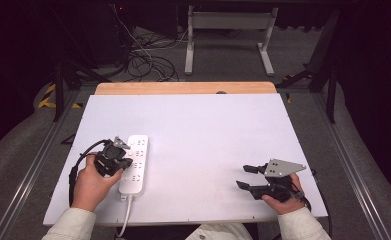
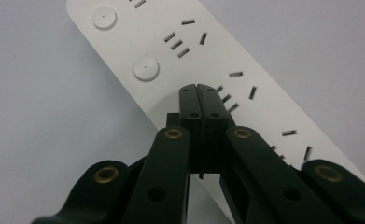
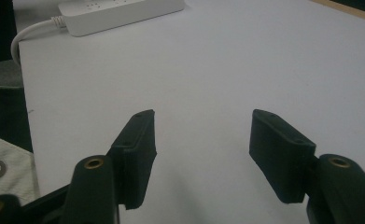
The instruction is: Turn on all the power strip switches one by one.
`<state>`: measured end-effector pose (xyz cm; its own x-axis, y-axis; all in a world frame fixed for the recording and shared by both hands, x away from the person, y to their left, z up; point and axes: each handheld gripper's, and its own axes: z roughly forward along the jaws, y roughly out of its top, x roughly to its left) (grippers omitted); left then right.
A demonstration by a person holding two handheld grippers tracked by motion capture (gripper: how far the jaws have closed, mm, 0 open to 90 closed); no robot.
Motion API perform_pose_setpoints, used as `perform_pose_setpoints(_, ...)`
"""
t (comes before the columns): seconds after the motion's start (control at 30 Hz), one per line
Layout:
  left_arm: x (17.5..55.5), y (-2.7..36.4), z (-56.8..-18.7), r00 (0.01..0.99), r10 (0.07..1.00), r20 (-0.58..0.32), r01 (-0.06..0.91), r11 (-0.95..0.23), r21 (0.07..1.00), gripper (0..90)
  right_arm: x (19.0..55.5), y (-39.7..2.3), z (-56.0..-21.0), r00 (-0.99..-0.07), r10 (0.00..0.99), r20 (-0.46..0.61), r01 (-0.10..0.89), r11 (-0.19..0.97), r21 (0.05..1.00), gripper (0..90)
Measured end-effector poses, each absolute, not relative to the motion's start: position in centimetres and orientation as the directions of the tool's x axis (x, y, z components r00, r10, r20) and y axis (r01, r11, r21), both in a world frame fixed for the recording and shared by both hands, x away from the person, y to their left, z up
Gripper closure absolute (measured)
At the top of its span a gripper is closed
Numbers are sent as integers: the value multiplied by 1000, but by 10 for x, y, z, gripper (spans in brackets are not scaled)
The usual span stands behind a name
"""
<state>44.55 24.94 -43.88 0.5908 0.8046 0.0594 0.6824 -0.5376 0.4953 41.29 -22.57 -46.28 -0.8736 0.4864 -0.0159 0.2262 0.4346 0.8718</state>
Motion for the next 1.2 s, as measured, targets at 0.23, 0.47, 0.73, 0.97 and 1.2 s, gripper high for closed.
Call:
perform_pose_setpoints(0.23,444,247,-440,586,807,74,682,-541,491,900,413,-226,-463,-874,485,-17,224,434,873,414)
perform_pose_setpoints(0.47,443,248,-442,577,814,65,686,-526,503,900,412,-225,-463,-875,484,-16,224,433,873,414)
perform_pose_setpoints(0.73,441,244,-442,565,820,90,689,-529,494,900,412,-225,-462,-875,484,-17,224,434,872,413)
perform_pose_setpoints(0.97,434,249,-409,560,825,76,654,-497,571,900,414,-224,-464,-874,486,-11,234,440,867,408)
perform_pose_setpoints(1.2,435,253,-409,557,828,58,656,-483,580,900,414,-224,-464,-873,487,-13,232,439,868,408)
